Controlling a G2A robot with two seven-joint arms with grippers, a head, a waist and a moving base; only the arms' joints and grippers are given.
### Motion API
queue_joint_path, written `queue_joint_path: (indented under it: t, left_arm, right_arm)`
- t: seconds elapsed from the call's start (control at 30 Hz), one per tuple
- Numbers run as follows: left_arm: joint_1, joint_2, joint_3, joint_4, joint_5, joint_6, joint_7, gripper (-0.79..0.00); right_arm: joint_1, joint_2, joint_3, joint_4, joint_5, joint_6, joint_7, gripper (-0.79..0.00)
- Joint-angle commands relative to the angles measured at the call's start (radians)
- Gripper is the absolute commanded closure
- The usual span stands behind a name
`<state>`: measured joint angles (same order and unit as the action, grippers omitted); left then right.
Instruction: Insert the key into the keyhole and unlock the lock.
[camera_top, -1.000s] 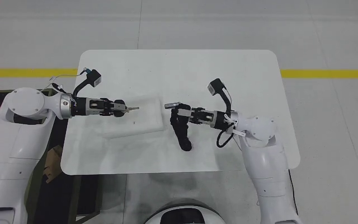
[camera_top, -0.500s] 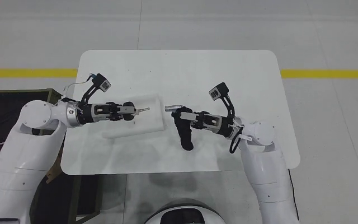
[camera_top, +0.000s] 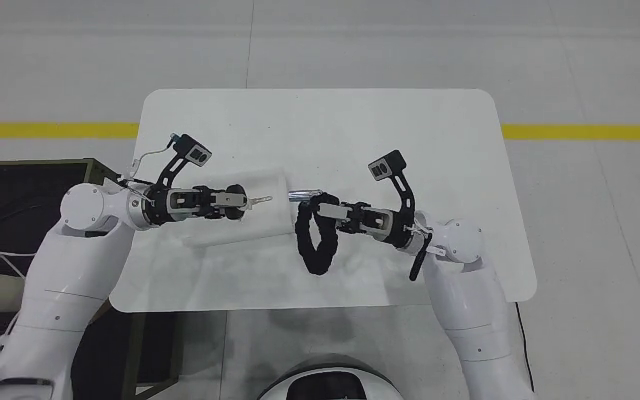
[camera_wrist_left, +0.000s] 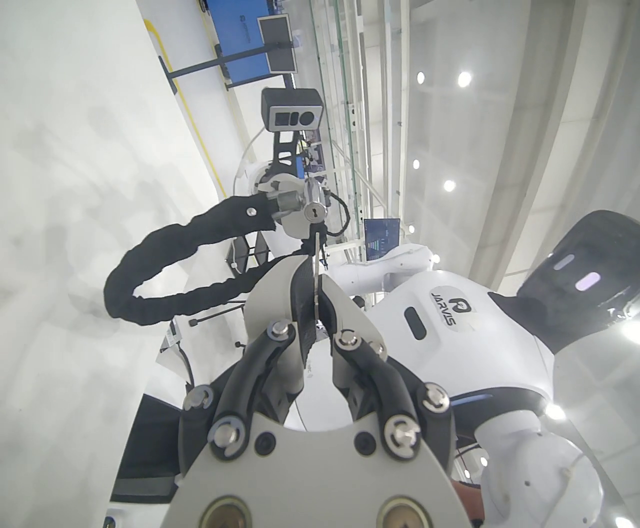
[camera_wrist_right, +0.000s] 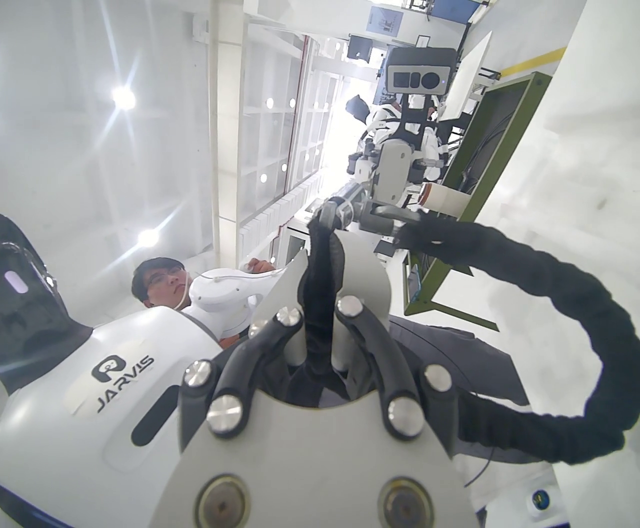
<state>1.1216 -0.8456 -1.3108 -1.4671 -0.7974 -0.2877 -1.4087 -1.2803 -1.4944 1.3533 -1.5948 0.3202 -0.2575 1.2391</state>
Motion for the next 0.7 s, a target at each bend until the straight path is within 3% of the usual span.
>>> queue_joint_path:
  t: [0.0,0.67]
  left_arm:
    - [0.002,-0.004,0.007,-0.013,0.017,0.014,0.003,0.0]
    - [-0.014,-0.03,0.002,-0.009,0.053,0.106,-0.052,0.0]
  right_arm:
    - [-0.003,0.004,-0.001,-0.006,-0.016,-0.006,-0.003,0.0]
    - [-0.016,0.038,-0.039,-0.05,-0.075,-0.057,-0.011,0.0]
